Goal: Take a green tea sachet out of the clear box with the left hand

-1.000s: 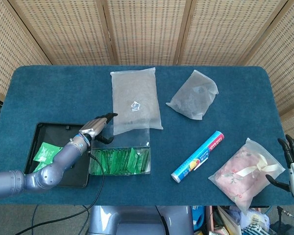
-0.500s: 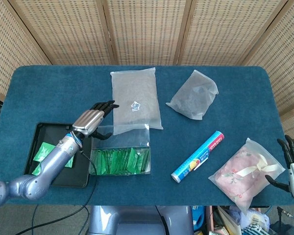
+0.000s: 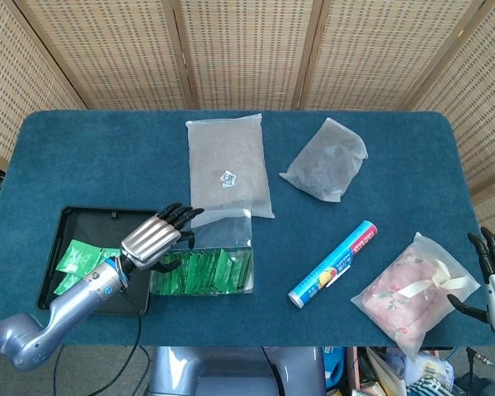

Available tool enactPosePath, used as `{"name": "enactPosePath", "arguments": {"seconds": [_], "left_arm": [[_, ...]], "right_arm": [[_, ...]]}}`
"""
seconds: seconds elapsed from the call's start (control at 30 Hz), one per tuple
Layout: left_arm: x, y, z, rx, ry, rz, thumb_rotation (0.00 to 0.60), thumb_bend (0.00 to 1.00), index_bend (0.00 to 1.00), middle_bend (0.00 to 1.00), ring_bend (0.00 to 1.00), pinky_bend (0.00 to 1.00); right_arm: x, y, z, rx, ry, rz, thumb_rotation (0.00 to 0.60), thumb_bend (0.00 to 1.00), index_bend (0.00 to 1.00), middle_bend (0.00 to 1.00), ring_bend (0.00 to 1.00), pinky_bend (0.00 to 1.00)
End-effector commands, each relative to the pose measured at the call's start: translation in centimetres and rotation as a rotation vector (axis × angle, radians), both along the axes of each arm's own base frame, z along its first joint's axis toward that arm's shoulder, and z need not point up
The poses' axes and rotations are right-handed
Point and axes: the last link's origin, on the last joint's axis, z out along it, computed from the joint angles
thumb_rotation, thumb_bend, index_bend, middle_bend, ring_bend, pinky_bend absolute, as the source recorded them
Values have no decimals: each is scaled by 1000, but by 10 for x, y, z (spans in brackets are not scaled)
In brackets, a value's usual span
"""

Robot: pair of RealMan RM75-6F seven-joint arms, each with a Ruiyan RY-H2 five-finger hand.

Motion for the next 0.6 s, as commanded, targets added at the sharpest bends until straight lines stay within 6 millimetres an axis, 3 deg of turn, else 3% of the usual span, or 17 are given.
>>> {"name": "enactPosePath", "arguments": {"seconds": [0.03, 0.37, 0.6], "left_arm": [[-8, -8, -10, -5, 39, -26, 600, 339, 450, 0, 0, 0], [-18, -13, -21, 18, 93, -78, 600, 340, 457, 0, 0, 0], [-9, -12, -27, 40, 75, -118, 600, 340, 458, 0, 0, 0]], "right_arm": [[0, 0, 0, 0, 1, 0, 600, 0, 0, 0, 0, 0], [0, 1, 1, -5, -1, 1, 600, 0, 0, 0, 0, 0], [0, 1, 1, -6, -3, 3, 600, 0, 0, 0, 0, 0]]}}
